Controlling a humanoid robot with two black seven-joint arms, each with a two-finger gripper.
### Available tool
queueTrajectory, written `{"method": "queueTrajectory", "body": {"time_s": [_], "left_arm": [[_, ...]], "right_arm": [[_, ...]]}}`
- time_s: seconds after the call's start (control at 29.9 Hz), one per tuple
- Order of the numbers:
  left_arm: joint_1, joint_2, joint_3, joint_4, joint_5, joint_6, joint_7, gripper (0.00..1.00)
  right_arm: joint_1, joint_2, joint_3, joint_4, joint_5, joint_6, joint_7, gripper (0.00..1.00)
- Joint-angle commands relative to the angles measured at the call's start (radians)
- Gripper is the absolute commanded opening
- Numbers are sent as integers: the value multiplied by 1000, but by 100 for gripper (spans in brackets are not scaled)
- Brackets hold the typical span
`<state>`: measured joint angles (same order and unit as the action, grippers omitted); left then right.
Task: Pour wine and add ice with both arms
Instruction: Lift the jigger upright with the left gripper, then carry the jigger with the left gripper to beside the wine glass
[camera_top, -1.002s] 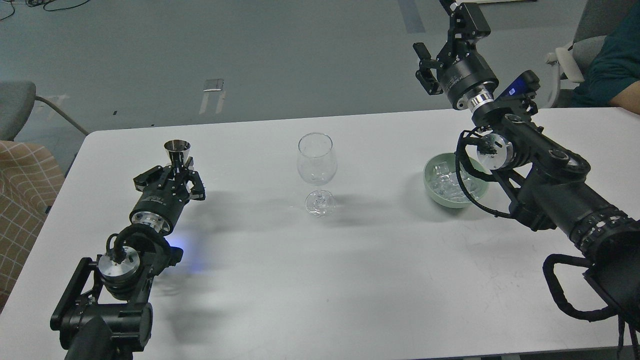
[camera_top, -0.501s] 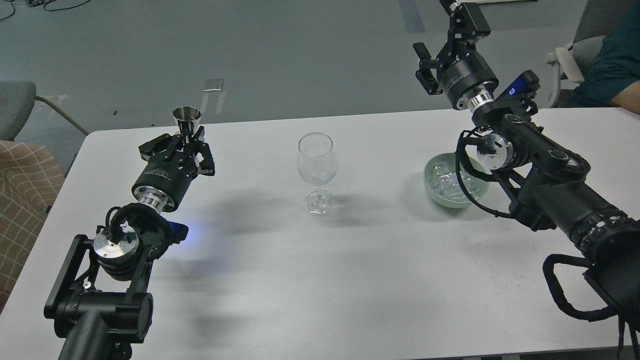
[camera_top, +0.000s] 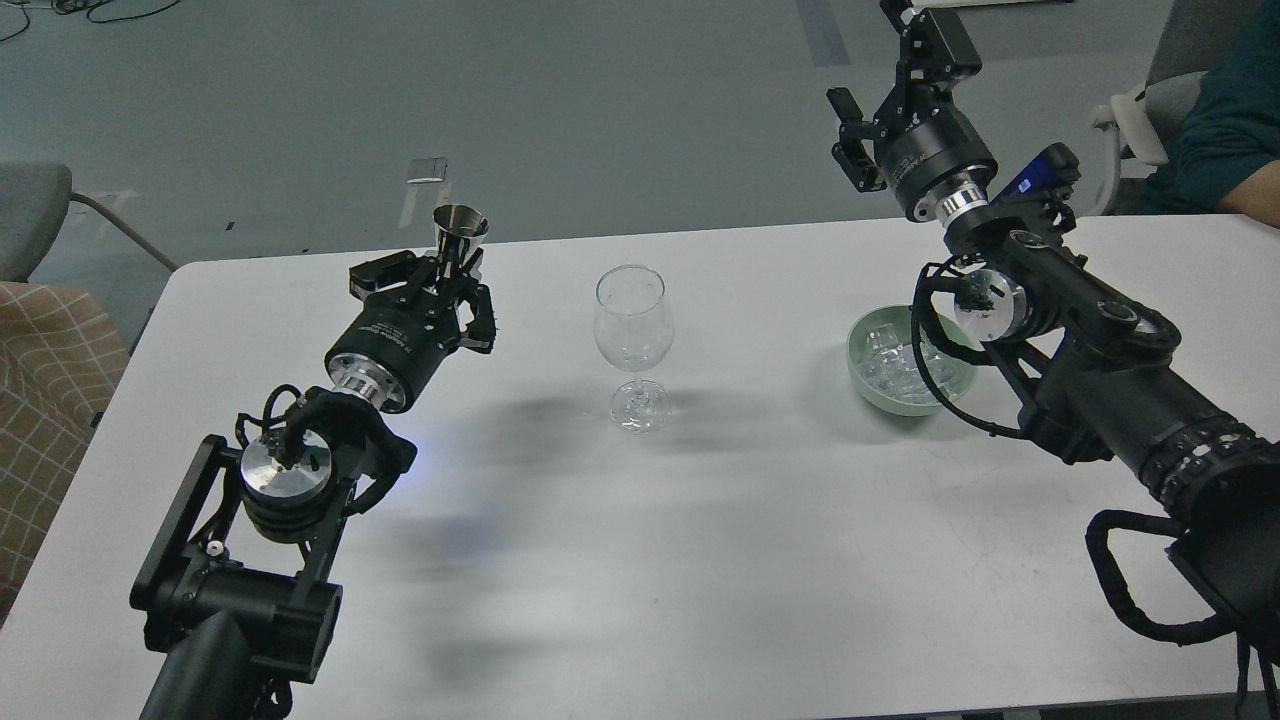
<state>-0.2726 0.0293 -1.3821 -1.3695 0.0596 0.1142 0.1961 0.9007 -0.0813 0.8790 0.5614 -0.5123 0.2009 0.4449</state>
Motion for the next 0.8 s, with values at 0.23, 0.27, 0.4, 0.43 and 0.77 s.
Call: {"method": "queueTrajectory", "body": {"time_s": [0.23, 0.27, 0.4, 0.43, 0.77], "left_arm": [[-10, -28, 66, -20, 46, 9, -1, 7], [-10, -28, 66, -20, 46, 9, -1, 7], [-10, -26, 72, -22, 78, 4, -3, 7], [-8, -26, 74, -22, 86, 2, -3, 7], [3, -9, 97, -25, 149, -19, -4, 7]], "right_arm": [[-3, 0, 0, 2, 1, 0, 0, 100], [-3, 0, 0, 2, 1, 0, 0, 100], [-3, 0, 0, 0, 0, 0, 0, 100], [-5, 0, 0, 2, 1, 0, 0, 100], [-14, 0, 0, 2, 1, 0, 0, 100]]}}
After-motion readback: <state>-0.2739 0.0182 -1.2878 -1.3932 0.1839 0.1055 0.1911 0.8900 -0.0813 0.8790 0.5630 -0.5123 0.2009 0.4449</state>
